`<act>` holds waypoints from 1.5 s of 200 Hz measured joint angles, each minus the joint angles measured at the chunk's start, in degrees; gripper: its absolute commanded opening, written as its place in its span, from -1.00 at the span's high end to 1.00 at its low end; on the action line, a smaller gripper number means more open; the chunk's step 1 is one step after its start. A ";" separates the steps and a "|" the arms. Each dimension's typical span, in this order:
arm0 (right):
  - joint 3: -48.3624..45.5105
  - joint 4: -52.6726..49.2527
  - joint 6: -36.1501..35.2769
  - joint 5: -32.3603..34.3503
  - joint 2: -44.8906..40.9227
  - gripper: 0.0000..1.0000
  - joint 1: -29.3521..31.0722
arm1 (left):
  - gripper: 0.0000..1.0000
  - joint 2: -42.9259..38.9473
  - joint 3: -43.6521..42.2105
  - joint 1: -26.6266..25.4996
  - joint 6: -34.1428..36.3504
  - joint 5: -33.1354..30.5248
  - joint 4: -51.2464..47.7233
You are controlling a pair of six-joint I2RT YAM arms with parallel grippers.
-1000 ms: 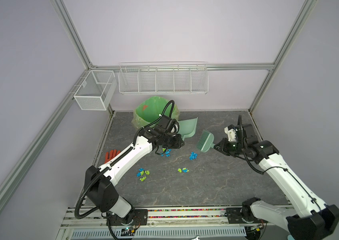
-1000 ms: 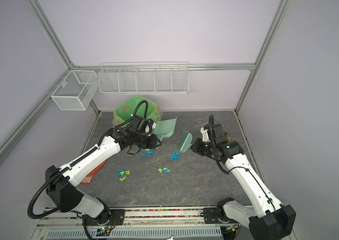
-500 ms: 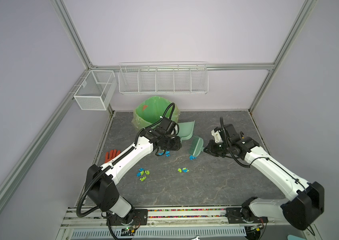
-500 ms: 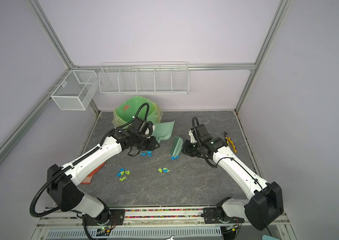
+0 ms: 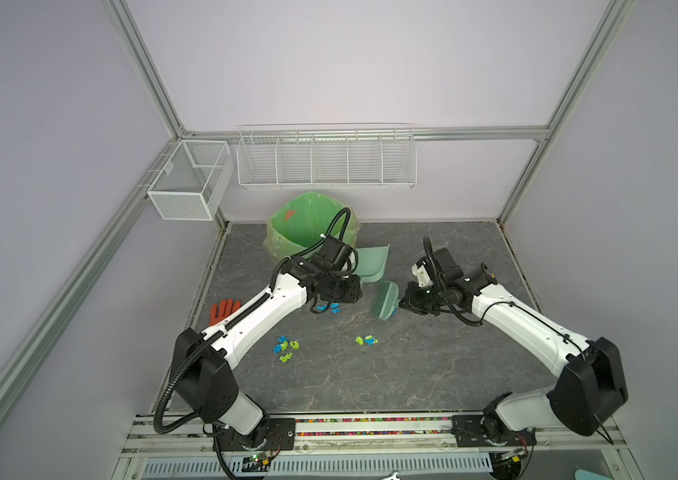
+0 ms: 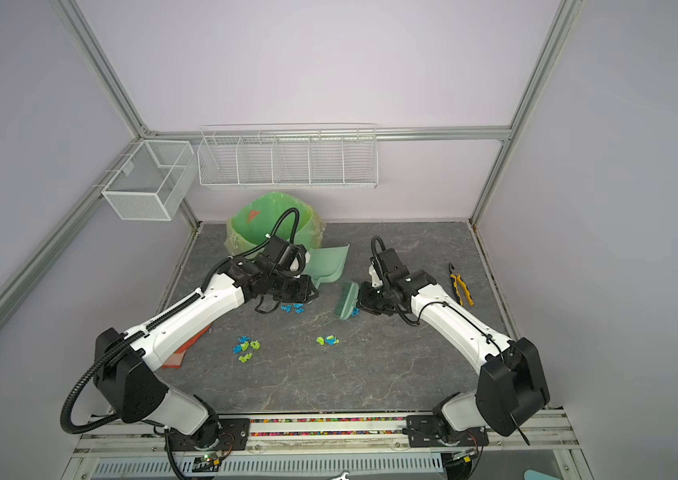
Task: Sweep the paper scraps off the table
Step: 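Sweep the blue scraps toward the dustpan with the right gripper's brush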
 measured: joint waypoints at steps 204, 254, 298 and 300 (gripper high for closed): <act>-3.54 -14.21 -11.39 -4.15 -16.83 0.86 -21.97 | 1.00 7.82 0.33 -7.54 3.93 -1.88 -0.31; -2.05 -13.88 -11.06 -4.83 -16.79 0.86 -22.38 | 1.00 7.82 0.50 -8.09 4.44 -3.69 -2.08; -3.21 -8.07 -7.67 -6.16 -14.27 0.86 -21.88 | 1.00 8.59 2.21 -8.09 4.52 -4.46 -4.94; -3.21 -7.78 -7.63 -6.14 -14.03 0.86 -21.81 | 1.00 8.66 2.34 -8.09 4.55 -4.50 -5.05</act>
